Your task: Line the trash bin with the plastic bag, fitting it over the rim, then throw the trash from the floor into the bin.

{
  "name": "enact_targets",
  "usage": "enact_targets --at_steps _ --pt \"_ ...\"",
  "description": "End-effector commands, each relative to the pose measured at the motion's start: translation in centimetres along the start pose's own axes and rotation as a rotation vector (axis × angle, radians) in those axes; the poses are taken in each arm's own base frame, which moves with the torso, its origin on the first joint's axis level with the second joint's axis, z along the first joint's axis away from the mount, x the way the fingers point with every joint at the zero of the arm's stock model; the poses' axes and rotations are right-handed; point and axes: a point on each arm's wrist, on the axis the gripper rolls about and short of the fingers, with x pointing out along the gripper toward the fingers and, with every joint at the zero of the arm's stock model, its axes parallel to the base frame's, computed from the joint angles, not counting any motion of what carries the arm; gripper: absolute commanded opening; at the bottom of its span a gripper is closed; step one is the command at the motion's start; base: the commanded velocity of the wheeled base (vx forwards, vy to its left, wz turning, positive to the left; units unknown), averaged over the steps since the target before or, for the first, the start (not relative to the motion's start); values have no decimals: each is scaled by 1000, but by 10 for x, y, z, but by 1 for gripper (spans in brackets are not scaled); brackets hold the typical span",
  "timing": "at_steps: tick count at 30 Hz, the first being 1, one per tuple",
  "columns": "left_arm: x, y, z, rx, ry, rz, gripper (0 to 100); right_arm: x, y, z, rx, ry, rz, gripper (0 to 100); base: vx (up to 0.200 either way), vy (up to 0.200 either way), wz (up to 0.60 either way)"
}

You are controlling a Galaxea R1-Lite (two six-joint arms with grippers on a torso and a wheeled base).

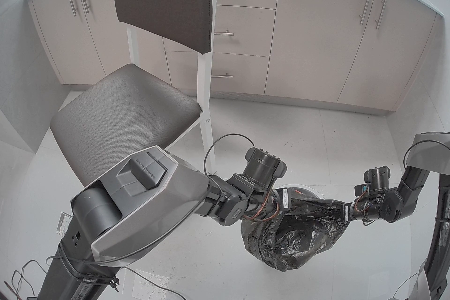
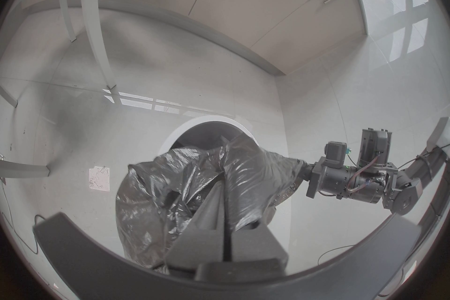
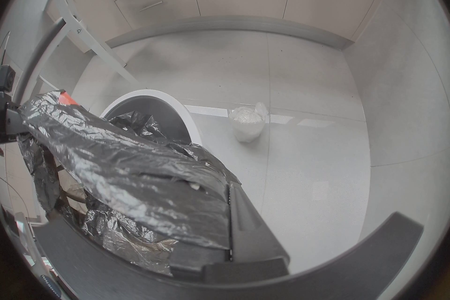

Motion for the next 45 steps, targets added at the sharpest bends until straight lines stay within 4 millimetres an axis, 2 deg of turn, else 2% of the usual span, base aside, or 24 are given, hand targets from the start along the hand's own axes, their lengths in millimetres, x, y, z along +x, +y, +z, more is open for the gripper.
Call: enact_targets --at_steps 1,13,14,19,28,31,37,38,42,45 --pt "13 14 2 -13 -1 23 0 6 -1 -1 1 2 -14 0 0 0 0" --pt "23 24 2 17 -4 41 0 13 6 3 -19 -39 -10 0 0 0 0" --pt "23 24 2 17 -4 41 0 13 6 3 -19 -37 -10 100 0 0 0" --pt "26 26 0 16 -1 43 0 9 8 5 -21 -45 -7 100 0 0 0" --pt "26 26 1 15 -3 42 0 -19 19 24 -48 -122 18 100 0 0 0" --pt "26 26 0 13 -1 43 0 -29 33 28 -76 -129 47 100 0 0 0" --pt "25 27 3 9 -9 42 0 -23 46 36 -102 -146 73 100 0 0 0" --pt "24 33 8 5 -18 51 0 -15 47 36 -102 -132 71 100 0 0 0" --pt "25 46 23 -2 -52 61 0 -2 44 42 -95 -140 58 100 0 0 0" --pt "28 52 26 12 -58 68 0 5 45 43 -95 -134 56 100 0 0 0"
